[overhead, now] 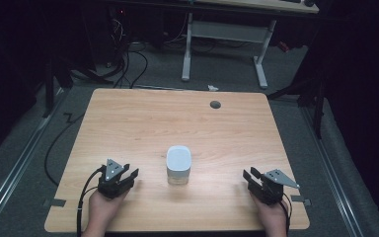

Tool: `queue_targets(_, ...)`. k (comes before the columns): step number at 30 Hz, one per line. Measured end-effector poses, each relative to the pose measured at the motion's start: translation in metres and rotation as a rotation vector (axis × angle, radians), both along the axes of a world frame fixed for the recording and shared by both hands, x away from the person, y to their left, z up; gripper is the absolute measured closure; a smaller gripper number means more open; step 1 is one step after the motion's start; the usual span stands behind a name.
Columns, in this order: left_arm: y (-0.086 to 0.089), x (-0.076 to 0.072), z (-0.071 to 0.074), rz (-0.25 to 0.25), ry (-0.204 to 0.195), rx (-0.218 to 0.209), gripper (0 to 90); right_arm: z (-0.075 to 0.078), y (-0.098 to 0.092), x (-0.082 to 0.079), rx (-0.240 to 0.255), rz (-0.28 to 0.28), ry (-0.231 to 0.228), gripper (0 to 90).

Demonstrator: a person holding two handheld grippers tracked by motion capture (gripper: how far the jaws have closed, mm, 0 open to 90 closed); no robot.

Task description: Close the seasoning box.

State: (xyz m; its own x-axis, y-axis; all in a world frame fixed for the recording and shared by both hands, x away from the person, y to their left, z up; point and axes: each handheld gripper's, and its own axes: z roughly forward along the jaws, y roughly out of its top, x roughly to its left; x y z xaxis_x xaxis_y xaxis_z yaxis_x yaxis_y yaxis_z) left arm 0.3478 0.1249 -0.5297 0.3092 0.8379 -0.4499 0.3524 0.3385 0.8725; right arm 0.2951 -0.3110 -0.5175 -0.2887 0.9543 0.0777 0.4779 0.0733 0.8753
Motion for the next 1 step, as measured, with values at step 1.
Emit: queue_targets(1, 0.0001, -0.0003, 0.0001, -0.004, -0.002, 0.000, 57.8, -0.0014, 0.0022, 0.0013, -0.007, 0.010, 0.010, 60.0)
